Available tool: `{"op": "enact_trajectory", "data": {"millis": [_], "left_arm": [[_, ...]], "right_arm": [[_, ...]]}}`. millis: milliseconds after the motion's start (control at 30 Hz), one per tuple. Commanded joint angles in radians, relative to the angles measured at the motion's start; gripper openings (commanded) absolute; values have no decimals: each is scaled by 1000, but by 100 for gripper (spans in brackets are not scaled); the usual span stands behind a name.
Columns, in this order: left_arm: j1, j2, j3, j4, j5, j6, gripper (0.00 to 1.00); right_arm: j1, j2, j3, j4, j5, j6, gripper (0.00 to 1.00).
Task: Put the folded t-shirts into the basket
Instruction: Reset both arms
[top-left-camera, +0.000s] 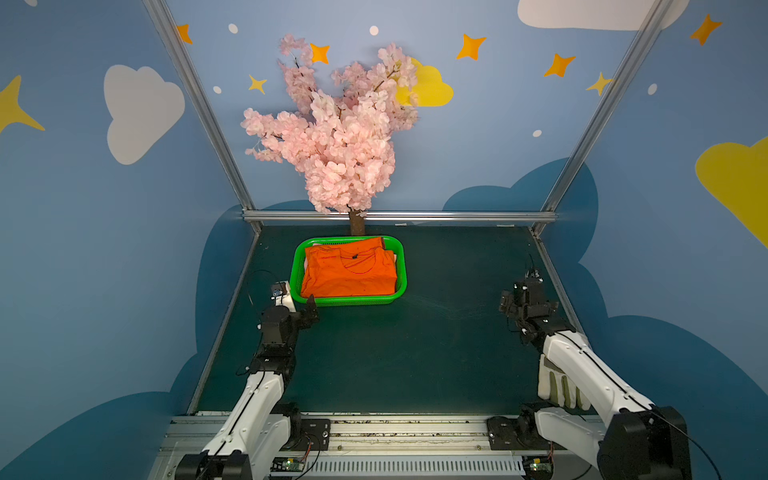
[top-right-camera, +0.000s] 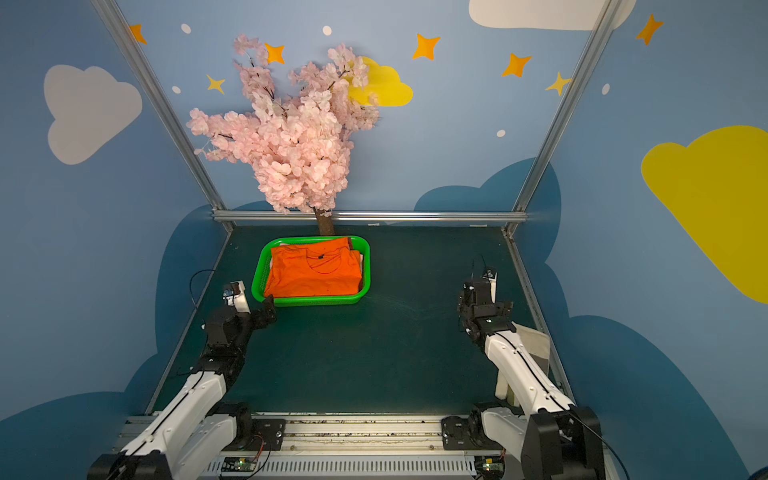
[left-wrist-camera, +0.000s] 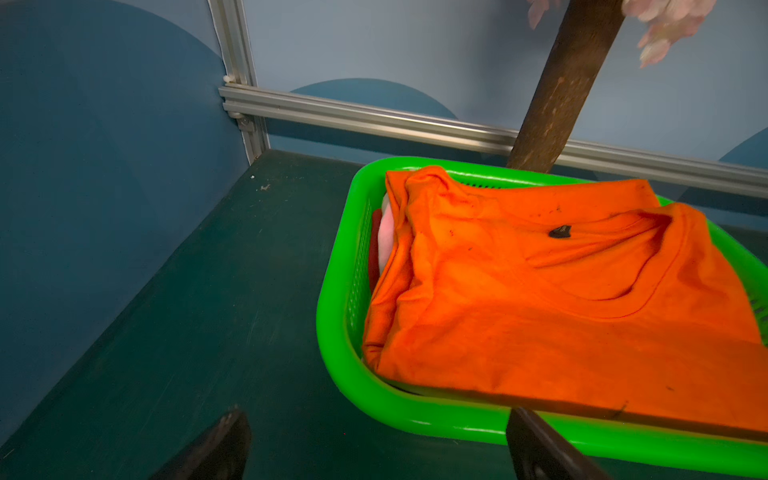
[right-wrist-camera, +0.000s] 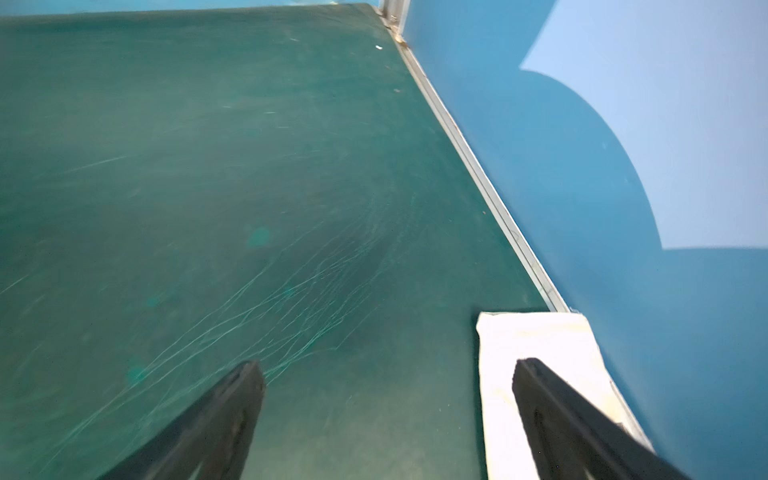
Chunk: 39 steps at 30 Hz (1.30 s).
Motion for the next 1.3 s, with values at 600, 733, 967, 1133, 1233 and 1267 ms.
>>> {"op": "enact_trajectory", "data": {"millis": [600, 733, 967, 1133, 1233, 1267], "left_arm": [[33, 528, 30, 566, 179, 72, 100], [34, 492, 45, 485, 199, 74, 100], [-3, 607, 6, 687, 280, 152, 100], [-27, 657, 12, 724, 200, 159, 100], [-35, 650, 20, 701, 173, 156, 100], [-41, 652, 24, 698, 162, 160, 100]], "right_arm": [[-69, 196, -195, 685, -211, -230, 98], [-107, 303, -240, 849, -297, -218, 98], [-104, 313, -218, 819, -323, -233, 97], [-108, 320, -200, 792, -315, -224, 96], [-109, 326, -188, 775, -316, -225, 97], [-109, 326, -188, 774, -316, -225, 98]]}}
